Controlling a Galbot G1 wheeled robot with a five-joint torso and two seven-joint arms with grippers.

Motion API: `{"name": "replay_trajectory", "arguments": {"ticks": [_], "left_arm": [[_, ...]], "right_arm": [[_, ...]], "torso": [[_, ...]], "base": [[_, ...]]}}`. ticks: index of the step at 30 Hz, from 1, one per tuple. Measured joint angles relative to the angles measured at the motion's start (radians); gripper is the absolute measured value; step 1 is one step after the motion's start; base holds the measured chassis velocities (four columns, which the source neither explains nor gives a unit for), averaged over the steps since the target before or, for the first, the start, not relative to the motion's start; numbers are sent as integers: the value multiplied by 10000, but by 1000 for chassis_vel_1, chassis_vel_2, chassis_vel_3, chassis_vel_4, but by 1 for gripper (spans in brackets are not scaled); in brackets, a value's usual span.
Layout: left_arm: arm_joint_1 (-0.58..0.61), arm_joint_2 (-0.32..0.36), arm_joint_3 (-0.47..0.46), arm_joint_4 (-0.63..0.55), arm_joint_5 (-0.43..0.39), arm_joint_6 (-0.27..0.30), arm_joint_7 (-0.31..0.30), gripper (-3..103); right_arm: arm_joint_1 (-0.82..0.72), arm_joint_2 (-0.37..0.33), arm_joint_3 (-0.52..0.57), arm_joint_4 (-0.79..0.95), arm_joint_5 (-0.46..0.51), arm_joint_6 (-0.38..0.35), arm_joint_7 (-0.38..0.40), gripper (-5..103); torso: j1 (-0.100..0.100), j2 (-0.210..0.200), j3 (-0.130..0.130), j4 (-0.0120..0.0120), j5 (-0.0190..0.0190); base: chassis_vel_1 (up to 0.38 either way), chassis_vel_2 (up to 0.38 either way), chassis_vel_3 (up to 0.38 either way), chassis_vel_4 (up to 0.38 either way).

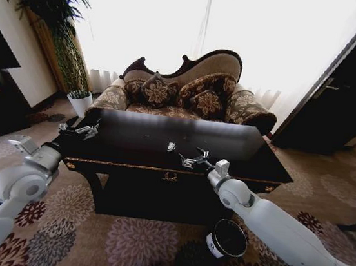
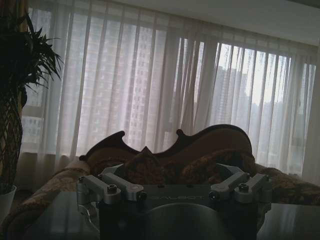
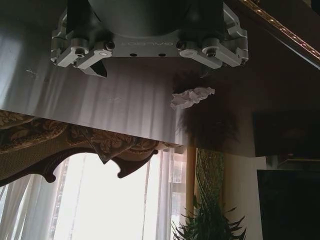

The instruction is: Move to the front of the table and place the trash on the table into the trash bin.

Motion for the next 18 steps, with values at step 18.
{"name": "replay_trajectory", "arguments": {"ticks": [18], "left_arm": [[0,0,0,0,0,-1,0,100]], "right_arm": [[1546,971,-1489,-767,464,-110,155,100]], "torso": [[0,0,-1,0,-1]], "base": [[0,0,0,0]]}}
